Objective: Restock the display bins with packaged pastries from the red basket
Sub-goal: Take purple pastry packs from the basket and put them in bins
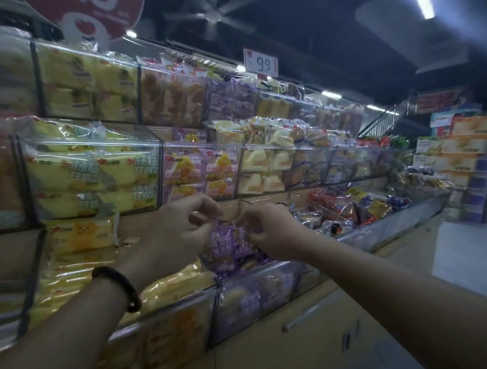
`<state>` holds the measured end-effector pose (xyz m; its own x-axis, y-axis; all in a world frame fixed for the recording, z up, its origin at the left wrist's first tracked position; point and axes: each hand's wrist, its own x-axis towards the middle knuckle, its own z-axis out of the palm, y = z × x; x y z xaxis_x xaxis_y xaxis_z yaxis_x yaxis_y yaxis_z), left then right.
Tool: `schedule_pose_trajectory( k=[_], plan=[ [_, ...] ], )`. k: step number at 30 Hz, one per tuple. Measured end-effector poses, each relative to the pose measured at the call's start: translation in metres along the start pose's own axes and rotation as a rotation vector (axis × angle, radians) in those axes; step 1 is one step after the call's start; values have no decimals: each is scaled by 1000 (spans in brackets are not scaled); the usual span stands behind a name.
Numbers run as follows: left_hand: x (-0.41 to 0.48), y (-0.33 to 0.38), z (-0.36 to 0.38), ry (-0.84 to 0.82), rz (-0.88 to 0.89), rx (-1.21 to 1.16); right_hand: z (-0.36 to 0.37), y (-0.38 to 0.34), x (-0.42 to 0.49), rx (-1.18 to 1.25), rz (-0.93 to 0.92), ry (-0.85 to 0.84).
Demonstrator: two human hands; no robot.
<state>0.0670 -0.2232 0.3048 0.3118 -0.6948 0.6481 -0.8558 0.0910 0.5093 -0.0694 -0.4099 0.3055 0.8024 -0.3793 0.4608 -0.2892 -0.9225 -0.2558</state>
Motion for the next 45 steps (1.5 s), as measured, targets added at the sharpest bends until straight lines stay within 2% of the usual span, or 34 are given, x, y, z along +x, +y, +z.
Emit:
schedule_pose_trajectory(
  k=[2, 5, 11, 15, 18, 22, 26, 29, 31, 33, 35, 40, 45],
  plan=[
    [-23, 25, 0, -48, -52, -58, -8, -14, -28, 57, -21, -12],
    [-71, 45, 0, -138, -88, -25, -5, -40, -68, 169, -34, -21],
    [-184, 36, 3, -432, -303, 29, 58, -87, -153, 284, -12, 38],
    [-261, 12, 14, -602, -516, 64, 121, -100, -205, 282, 79, -232],
    [-307, -9, 27, -697, -670, 33, 177, -95, -236, 280, 248, -458],
    [-354, -34, 47, -707, -802, -61, 255, -79, -282, 275, 484, -603],
    [-383, -61, 59, -655, -930, -129, 295, -54, -316, 173, 647, -736],
    [-387, -70, 65, -811, -1080, -213, 312, -28, -339, 70, 777, -797],
    [-384, -75, 69, -935, -1038, -168, 322, -23, -353, 34, 788, -889],
    [-379, -77, 73, -998, -877, -34, 331, -27, -364, 18, 744, -962],
    [-376, -74, 77, -1057, -754, 59, 340, -31, -374, -23, 683, -961],
    [-376, -67, 83, -1252, -725, 51, 352, -36, -381, -44, 627, -895],
    [-387, -71, 79, -1353, -595, 371, 336, -31, -358, -149, 532, -927]
  ],
)
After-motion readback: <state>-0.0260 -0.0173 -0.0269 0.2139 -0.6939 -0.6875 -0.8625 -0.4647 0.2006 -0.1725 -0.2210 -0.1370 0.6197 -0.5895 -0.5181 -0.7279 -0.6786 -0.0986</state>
